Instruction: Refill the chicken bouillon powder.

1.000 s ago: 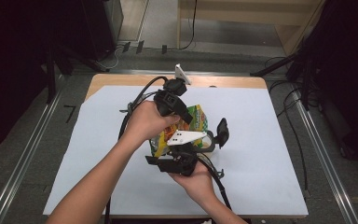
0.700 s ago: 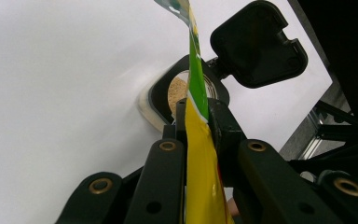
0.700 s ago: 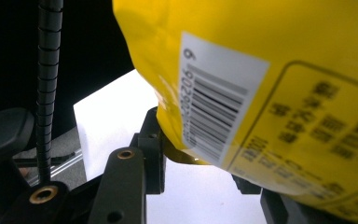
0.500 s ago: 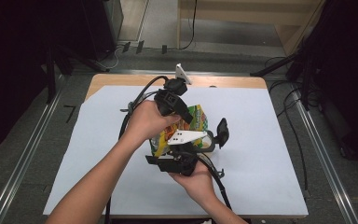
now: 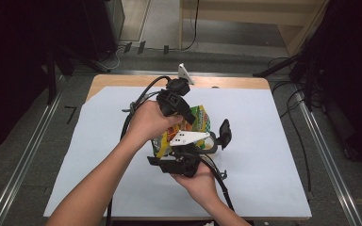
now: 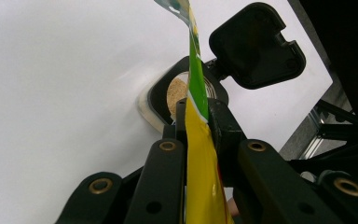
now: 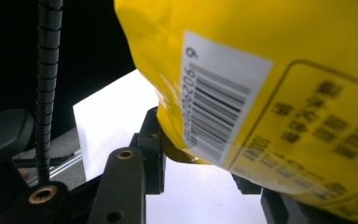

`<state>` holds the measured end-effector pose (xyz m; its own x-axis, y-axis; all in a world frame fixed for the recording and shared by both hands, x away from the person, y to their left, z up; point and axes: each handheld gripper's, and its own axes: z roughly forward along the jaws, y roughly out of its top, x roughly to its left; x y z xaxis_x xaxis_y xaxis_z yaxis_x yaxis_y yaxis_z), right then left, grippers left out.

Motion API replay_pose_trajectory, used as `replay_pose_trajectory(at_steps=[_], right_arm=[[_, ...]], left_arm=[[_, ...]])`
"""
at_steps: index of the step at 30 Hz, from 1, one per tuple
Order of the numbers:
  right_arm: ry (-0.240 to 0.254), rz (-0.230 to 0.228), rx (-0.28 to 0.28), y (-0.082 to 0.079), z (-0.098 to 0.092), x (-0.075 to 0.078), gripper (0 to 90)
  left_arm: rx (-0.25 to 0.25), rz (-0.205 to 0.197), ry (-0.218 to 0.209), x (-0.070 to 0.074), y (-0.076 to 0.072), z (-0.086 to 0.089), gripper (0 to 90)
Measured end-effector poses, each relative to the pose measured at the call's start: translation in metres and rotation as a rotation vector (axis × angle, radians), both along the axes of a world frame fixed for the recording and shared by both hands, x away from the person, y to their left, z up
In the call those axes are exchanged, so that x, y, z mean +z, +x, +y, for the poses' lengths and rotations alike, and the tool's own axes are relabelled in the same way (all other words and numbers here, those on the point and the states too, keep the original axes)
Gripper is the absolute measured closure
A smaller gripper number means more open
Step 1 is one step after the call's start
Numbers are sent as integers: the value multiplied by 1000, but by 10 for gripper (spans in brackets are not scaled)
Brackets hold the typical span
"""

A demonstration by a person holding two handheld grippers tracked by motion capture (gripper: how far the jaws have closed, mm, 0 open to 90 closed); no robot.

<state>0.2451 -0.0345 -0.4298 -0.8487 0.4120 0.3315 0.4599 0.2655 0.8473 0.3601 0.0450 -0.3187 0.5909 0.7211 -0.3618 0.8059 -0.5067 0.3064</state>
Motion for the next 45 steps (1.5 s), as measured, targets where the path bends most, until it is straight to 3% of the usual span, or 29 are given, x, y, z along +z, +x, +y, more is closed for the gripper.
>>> replay_pose_trajectory(at_steps=[45], right_arm=[[4, 13, -4, 0, 0, 1, 636]], left_arm=[[6, 16, 4, -2, 6, 0, 850]])
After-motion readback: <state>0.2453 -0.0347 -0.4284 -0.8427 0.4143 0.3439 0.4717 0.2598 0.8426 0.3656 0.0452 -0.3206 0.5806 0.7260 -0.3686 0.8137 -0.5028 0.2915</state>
